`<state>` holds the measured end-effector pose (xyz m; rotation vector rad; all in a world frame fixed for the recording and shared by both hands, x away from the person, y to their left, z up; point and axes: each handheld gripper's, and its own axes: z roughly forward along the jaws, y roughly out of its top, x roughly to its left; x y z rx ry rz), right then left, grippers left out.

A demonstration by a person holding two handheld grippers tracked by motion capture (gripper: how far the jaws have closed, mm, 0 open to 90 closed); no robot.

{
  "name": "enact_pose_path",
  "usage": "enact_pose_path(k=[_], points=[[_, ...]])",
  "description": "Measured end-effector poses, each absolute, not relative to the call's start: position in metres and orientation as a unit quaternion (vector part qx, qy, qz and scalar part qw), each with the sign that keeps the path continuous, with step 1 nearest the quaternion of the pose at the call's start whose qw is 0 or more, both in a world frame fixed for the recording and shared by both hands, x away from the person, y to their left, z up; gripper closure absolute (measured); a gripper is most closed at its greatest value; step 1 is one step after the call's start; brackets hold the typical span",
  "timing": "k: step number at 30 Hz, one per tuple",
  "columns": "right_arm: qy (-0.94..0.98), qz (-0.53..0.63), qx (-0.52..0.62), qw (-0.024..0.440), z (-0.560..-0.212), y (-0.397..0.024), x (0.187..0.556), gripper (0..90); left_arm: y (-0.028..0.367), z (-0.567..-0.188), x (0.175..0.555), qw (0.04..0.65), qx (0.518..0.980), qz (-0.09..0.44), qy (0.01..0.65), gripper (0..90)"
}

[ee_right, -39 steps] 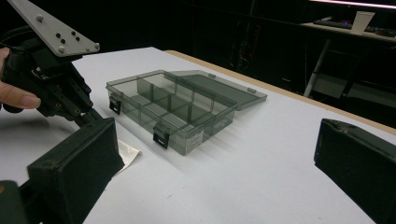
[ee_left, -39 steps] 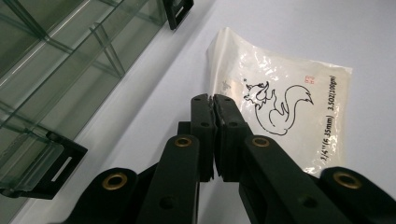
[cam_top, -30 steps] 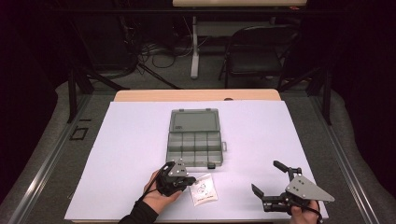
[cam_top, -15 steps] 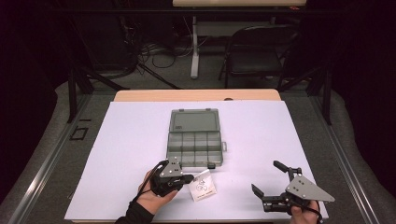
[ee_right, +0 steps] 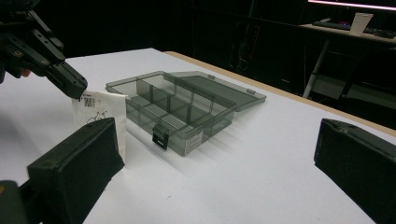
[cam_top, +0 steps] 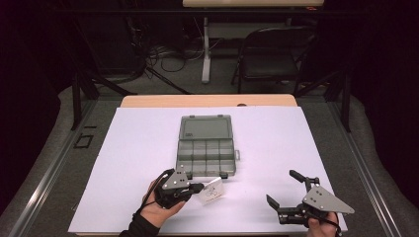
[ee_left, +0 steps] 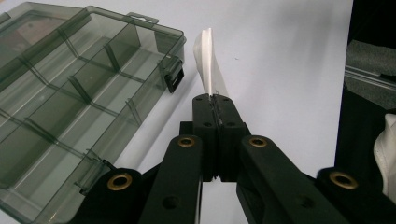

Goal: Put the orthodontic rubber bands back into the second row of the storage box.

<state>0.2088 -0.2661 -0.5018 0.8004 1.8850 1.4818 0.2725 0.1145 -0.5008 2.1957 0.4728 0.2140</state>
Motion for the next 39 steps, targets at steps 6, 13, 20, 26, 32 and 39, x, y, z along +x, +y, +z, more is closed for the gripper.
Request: enact_pose_path(k=[6,13,20,26,32,39], points=[[0.709,0.56,0.301,0.304,-0.502,-0.266,0.209,0.0,0.121,-0.495,0.273,0.437,0.873,0.095,0.195,89.3],[0.717,0.553,0.302,0.299,-0.501,-0.267,0.208,0.0,0.128,-0.491,0.274,0.442,0.868,0.102,0.203,89.3],[0.714,0.556,0.301,0.3,-0.501,-0.267,0.208,0.0,0.136,-0.485,0.276,0.449,0.861,0.111,0.211,89.3],[0.713,0.557,0.301,0.301,-0.501,-0.267,0.209,0.0,0.141,-0.482,0.277,0.453,0.857,0.116,0.215,89.3],[0.709,0.56,0.301,0.305,-0.502,-0.266,0.209,0.0,0.145,-0.477,0.279,0.456,0.855,0.123,0.216,89.3],[0.713,0.557,0.303,0.301,-0.502,-0.266,0.209,0.0,0.151,-0.465,0.285,0.461,0.849,0.132,0.221,89.3]])
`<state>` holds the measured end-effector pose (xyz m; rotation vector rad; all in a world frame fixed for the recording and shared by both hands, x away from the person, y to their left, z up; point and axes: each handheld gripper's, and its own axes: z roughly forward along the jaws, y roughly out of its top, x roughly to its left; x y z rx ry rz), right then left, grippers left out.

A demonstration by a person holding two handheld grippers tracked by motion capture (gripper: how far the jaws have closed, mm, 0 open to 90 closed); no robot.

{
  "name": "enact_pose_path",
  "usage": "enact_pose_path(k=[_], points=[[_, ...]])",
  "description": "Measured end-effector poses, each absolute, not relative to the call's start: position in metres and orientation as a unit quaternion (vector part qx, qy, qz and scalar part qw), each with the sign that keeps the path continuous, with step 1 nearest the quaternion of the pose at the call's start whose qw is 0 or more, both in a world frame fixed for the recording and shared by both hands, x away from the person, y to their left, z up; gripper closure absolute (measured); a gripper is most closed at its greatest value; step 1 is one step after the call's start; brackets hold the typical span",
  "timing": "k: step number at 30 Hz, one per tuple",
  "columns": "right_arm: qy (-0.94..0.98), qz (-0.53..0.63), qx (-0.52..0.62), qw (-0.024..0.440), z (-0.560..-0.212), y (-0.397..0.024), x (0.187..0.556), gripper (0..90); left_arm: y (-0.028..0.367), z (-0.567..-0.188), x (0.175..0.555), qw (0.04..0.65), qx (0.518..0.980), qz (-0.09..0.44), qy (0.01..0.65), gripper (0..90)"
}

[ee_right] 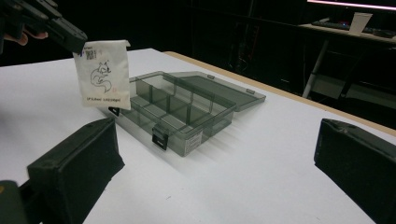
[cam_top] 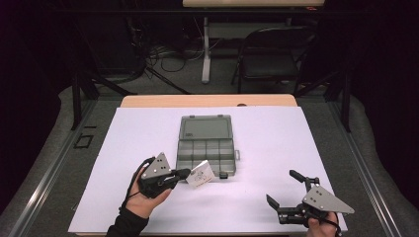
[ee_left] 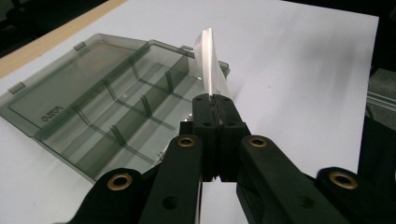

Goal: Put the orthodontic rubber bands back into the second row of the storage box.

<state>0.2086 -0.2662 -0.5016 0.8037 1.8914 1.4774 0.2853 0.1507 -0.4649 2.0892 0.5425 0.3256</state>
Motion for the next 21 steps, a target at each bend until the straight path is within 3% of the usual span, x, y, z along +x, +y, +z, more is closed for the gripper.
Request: enact_pose_path(k=[21], points=[[0.711,0.557,0.305,0.301,-0.502,-0.266,0.209,0.0,0.163,-0.435,0.328,0.459,0.843,0.144,0.241,89.3]])
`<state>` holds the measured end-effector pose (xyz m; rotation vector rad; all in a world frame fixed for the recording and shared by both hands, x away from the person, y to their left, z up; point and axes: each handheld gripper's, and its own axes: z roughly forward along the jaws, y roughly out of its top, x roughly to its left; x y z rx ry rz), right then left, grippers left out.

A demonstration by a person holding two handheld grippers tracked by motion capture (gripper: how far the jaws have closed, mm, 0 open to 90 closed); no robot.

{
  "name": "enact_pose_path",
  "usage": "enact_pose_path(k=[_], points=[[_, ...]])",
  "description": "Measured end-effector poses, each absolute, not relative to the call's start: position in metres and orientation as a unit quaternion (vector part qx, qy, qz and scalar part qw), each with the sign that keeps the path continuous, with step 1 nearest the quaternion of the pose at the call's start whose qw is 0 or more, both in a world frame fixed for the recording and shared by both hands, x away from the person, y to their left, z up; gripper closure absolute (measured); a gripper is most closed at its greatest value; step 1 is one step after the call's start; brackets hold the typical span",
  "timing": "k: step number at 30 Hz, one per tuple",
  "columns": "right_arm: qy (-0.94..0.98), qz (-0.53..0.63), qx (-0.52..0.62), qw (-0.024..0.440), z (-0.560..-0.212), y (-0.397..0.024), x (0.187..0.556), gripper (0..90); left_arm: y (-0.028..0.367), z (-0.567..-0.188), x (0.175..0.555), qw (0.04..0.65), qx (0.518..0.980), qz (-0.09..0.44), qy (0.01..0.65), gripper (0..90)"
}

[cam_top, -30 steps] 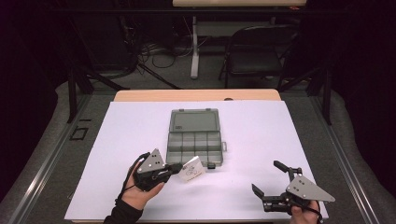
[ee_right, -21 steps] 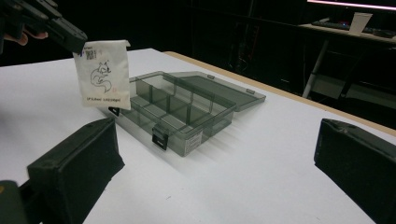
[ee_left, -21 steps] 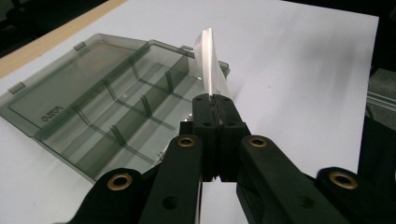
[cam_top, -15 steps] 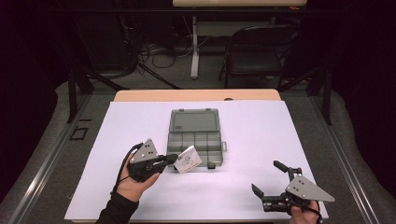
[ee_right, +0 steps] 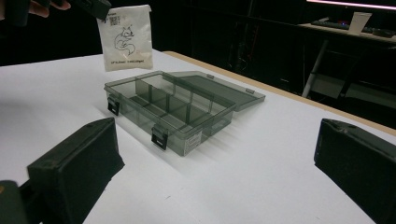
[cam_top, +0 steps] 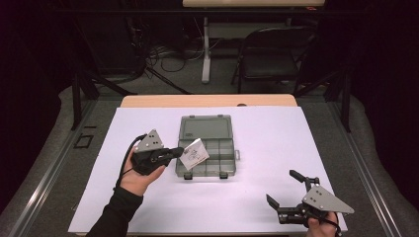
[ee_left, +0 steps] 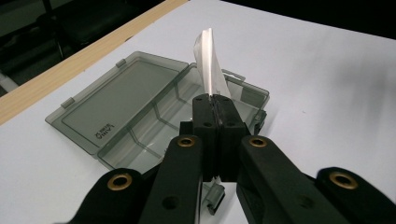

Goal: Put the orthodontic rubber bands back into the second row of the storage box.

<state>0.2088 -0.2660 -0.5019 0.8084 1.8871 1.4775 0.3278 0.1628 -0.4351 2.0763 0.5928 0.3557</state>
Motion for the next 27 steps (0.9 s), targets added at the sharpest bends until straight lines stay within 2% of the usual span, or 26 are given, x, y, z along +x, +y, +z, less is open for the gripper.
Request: enact_pose_path(k=[27], points=[[0.713,0.556,0.304,0.3,-0.502,-0.266,0.209,0.0,0.14,-0.445,0.37,0.424,0.867,0.118,0.231,89.3]])
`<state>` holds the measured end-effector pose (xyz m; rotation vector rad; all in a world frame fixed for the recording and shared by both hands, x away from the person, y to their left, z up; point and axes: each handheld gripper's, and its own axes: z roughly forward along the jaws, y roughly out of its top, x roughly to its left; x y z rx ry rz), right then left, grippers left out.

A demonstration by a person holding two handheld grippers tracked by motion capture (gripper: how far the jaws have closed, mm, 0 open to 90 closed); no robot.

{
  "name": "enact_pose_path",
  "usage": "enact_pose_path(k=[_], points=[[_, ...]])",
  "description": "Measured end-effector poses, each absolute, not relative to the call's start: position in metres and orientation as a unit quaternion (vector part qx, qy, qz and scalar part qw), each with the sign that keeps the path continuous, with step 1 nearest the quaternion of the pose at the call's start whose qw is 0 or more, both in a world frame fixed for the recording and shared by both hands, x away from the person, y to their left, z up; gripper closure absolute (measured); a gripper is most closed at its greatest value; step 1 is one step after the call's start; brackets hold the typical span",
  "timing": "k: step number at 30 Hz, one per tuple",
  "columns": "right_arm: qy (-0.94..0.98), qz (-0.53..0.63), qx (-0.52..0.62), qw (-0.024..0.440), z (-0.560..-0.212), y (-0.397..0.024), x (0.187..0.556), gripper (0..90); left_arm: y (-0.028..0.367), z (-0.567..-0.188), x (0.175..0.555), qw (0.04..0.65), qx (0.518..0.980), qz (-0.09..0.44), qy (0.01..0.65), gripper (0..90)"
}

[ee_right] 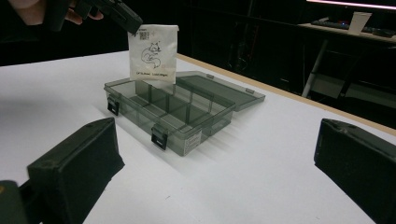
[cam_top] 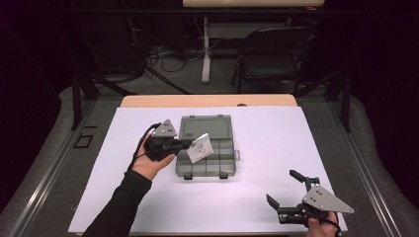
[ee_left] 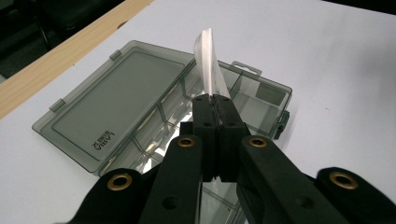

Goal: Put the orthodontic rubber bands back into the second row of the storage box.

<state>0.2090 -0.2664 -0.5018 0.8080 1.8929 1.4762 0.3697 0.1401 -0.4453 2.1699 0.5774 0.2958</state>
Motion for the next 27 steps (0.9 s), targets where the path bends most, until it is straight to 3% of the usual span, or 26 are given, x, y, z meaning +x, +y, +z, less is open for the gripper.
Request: enact_pose_path(k=[27], points=[[0.713,0.556,0.305,0.299,-0.502,-0.266,0.209,0.0,0.115,-0.472,0.374,0.387,0.894,0.086,0.21,89.2]])
